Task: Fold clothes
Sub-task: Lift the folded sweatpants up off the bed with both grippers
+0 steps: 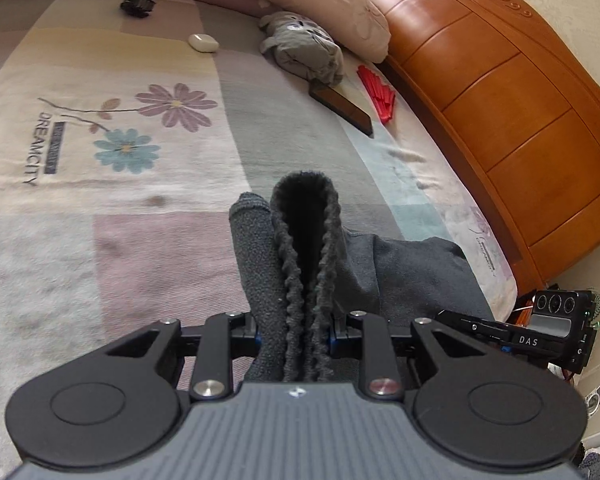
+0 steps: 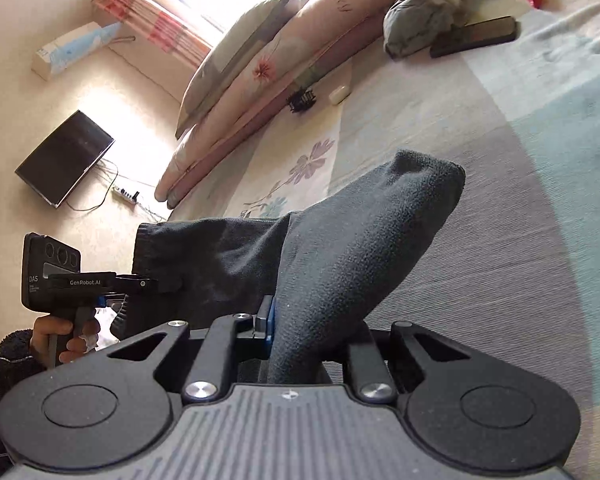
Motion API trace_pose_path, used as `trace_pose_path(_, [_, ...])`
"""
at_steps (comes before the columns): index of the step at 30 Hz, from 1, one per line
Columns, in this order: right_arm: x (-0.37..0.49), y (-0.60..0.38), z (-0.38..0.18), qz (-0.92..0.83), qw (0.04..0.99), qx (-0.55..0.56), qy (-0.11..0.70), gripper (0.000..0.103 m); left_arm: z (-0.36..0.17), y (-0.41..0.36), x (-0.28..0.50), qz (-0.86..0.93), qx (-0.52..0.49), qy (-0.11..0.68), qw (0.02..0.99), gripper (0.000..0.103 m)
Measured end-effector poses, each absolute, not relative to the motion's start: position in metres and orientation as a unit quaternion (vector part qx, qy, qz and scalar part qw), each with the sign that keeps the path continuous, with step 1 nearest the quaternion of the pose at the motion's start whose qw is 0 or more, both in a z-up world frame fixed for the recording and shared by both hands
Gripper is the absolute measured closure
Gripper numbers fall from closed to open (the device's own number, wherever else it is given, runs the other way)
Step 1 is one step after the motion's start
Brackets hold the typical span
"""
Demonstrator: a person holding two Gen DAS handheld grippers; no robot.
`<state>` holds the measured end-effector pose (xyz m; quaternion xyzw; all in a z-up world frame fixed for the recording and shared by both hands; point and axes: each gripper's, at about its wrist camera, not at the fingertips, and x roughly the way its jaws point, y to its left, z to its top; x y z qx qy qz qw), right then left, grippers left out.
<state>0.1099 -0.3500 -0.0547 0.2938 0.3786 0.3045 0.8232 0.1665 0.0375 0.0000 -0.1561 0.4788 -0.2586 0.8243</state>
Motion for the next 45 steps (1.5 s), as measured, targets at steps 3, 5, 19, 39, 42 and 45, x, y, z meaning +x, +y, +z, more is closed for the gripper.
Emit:
trace_pose_path(3, [0.106, -0.376, -0.054, 0.282, 0.832, 0.301, 0.37, 0.086, -0.003, 0.01, 0.181, -0.277, -0.148, 0.484, 0.817, 0.078])
trace_pose_path(5, [0.106, -0.391, -0.053, 0.269, 0.837, 0.305, 0.366, 0.086, -0.004, -0.008, 0.19, -0.287, -0.143, 0.487, 0.812, 0.078])
trace_pose_path(19, [0.109, -0.479, -0.049, 0.181, 0.869, 0.317, 0.334, 0.086, -0.007, -0.12, 0.259, -0.353, -0.092, 0.505, 0.782, 0.078])
trace_pose_path(39, [0.079, -0.552, -0.058, 0.016, 0.907, 0.336, 0.253, 0.086, 0.021, -0.357, 0.364, -0.446, 0.075, 0.488, 0.746, 0.078])
trace_pose_path(42, [0.077, -0.551, -0.063, 0.001, 0.907, 0.34, 0.249, 0.086, 0.026, -0.389, 0.375, -0.454, 0.104, 0.482, 0.742, 0.078])
trace_pose_path(45, [0.075, -0.55, -0.069, -0.014, 0.907, 0.344, 0.244, 0.086, 0.028, -0.419, 0.382, -0.458, 0.136, 0.479, 0.737, 0.078])
